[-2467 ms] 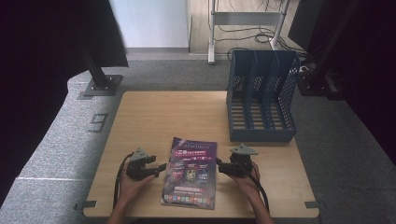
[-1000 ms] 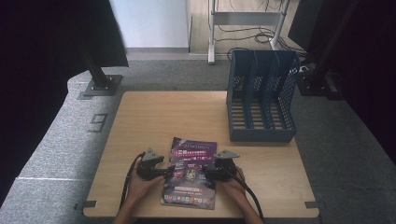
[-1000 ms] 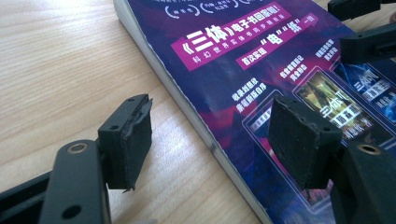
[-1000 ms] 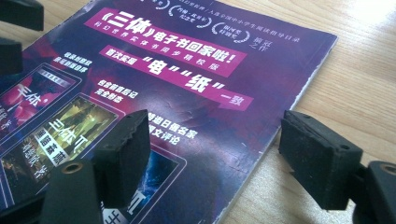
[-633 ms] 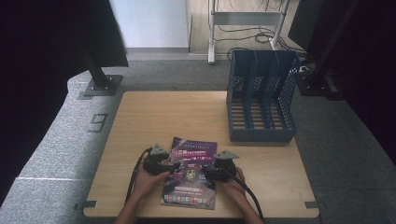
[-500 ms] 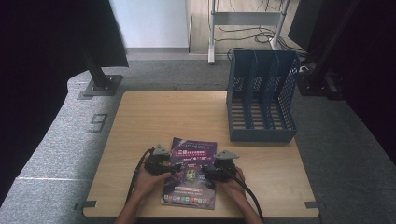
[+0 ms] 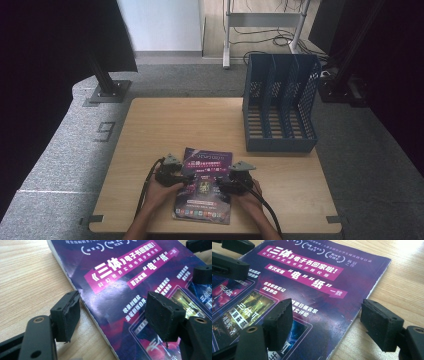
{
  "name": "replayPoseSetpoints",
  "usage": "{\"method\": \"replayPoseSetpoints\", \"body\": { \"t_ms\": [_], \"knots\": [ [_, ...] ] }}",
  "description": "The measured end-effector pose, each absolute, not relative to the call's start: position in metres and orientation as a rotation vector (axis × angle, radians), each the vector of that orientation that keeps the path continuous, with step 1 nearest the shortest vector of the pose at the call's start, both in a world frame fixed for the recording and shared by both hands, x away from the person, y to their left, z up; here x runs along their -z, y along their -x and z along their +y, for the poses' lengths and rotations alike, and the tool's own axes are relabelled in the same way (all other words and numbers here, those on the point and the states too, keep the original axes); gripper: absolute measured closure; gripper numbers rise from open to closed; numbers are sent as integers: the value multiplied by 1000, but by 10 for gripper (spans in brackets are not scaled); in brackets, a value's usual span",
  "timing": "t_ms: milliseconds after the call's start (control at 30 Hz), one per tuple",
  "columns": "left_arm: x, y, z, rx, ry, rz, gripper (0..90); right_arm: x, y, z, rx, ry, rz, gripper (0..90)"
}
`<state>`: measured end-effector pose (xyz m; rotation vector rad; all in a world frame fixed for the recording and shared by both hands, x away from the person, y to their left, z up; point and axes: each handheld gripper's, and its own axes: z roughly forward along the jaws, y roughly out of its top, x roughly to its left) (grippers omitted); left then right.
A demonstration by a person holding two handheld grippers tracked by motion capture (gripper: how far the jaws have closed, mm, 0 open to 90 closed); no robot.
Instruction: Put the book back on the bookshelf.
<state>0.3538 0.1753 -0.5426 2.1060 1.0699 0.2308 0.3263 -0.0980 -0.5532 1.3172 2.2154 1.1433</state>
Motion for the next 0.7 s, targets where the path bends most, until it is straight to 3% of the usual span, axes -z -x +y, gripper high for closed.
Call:
{"method": "replayPoseSetpoints", "body": {
  "t_ms": [400, 700],
  "knots": [
    [538, -350, 174, -250, -2051, 1077, 323, 553, -326, -98, -1141, -1319, 2212, 260],
    [529, -341, 169, -197, -2001, 954, 384, 553, -326, -98, -1141, -1321, 2211, 260]
  ]
}}
